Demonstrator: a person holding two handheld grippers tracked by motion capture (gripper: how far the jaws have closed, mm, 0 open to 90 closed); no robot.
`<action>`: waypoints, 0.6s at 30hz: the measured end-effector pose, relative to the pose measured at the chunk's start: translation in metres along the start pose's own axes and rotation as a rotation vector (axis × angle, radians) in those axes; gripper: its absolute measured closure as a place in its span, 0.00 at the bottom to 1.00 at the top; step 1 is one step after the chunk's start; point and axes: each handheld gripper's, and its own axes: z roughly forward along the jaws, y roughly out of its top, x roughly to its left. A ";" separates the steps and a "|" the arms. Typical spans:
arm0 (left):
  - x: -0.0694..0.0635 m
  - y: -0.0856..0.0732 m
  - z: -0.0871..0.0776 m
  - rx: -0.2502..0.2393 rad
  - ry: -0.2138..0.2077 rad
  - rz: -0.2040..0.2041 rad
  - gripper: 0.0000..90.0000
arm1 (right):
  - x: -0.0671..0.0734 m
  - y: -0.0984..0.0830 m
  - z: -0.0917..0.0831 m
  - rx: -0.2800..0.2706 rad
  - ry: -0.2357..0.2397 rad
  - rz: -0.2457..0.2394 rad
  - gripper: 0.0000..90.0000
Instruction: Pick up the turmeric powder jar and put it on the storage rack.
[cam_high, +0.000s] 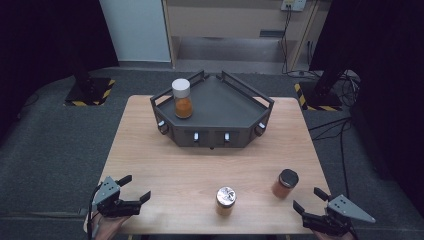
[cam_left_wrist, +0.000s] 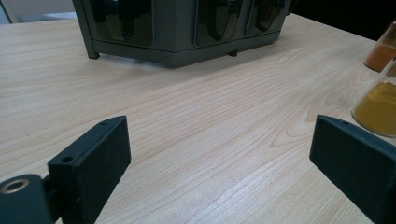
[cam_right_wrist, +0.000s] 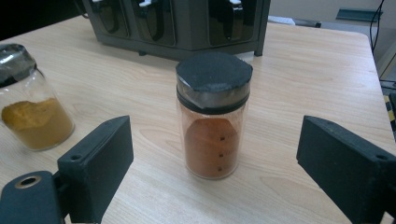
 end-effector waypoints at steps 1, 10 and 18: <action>0.000 0.000 0.000 0.001 0.000 -0.001 0.05 | 0.001 0.000 0.000 0.000 -0.002 -0.004 0.12; 0.001 0.000 0.001 0.008 -0.005 -0.001 0.05 | 0.003 0.007 -0.003 -0.005 0.000 -0.019 0.12; 0.001 0.001 0.001 0.013 -0.004 -0.001 0.05 | 0.002 0.017 -0.003 -0.013 0.035 -0.019 0.12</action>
